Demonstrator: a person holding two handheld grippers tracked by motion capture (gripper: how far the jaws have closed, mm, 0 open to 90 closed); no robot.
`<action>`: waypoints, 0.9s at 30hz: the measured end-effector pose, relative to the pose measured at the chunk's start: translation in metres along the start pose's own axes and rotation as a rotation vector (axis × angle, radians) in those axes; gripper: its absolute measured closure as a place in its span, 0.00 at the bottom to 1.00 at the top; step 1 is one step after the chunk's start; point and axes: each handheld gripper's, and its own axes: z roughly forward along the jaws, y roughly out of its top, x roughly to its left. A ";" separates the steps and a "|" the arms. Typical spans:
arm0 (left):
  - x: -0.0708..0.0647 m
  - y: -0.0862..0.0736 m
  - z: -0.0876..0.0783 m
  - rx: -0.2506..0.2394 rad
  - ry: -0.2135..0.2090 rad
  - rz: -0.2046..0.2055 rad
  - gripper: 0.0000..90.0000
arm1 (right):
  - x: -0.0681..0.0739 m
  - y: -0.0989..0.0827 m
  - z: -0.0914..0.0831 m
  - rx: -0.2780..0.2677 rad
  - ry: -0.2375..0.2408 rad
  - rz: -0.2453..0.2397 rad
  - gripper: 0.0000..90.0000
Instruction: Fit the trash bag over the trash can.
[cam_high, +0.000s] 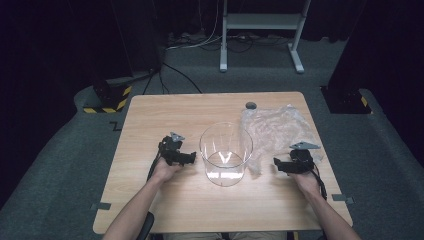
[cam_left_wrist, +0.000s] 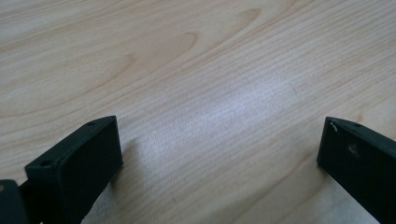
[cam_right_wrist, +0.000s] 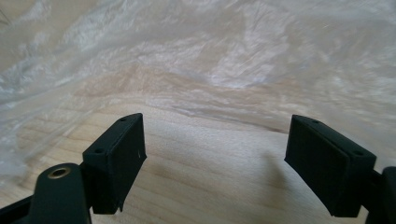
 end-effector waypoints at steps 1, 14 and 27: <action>0.000 0.001 0.001 0.002 0.000 0.001 0.00 | -0.001 0.000 -0.004 -0.009 -0.007 0.002 0.23; 0.000 0.011 0.011 0.001 0.012 -0.013 0.00 | -0.002 -0.009 -0.017 0.000 -0.014 -0.004 0.22; 0.001 -0.003 -0.003 -0.006 -0.006 0.010 0.03 | 0.002 0.012 -0.002 -0.030 0.044 -0.015 0.19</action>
